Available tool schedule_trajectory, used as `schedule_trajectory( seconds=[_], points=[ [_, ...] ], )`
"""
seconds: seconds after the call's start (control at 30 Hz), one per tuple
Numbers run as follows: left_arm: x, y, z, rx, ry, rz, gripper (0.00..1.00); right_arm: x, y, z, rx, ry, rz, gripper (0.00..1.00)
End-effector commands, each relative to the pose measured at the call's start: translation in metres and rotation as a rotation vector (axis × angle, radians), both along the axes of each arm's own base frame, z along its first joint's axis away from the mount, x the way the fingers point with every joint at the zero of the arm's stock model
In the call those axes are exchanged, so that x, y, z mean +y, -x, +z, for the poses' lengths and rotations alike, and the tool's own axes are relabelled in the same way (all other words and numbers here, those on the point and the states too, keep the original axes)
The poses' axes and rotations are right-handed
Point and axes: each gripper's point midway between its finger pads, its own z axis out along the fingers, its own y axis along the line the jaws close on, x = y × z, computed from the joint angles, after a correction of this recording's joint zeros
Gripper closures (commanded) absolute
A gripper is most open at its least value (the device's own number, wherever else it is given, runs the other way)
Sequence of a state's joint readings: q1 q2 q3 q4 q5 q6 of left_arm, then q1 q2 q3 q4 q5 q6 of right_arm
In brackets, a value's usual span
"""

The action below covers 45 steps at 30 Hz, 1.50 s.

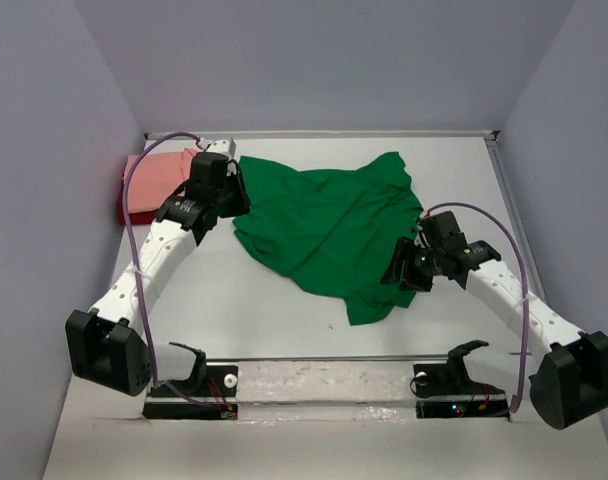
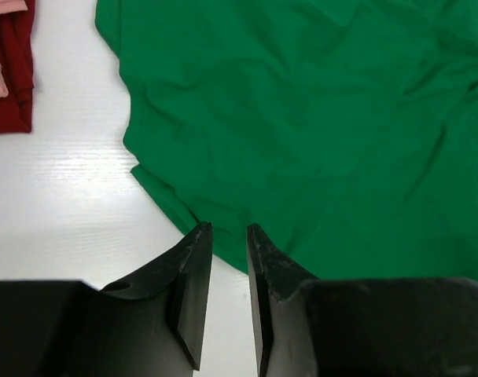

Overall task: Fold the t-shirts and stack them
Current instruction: Flatten the tshirt out

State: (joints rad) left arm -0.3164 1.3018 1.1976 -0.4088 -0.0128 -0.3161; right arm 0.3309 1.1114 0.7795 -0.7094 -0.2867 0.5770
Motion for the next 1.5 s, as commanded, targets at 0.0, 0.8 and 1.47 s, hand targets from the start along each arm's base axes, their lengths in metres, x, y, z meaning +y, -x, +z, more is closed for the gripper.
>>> schedule_trajectory(
  seconds=[0.0,0.8,1.47],
  points=[
    [0.004,0.014,0.011,-0.043,0.005,0.010,0.64,0.013,0.022,-0.007,0.017,0.006,-0.039,0.41],
    [0.007,0.026,0.026,-0.054,-0.059,-0.015,0.62,0.025,0.019,-0.053,0.020,0.276,-0.168,0.38],
    [-0.004,0.021,0.018,-0.022,-0.062,-0.053,0.19,0.034,0.031,-0.069,0.084,0.213,-0.151,0.37]
  ],
)
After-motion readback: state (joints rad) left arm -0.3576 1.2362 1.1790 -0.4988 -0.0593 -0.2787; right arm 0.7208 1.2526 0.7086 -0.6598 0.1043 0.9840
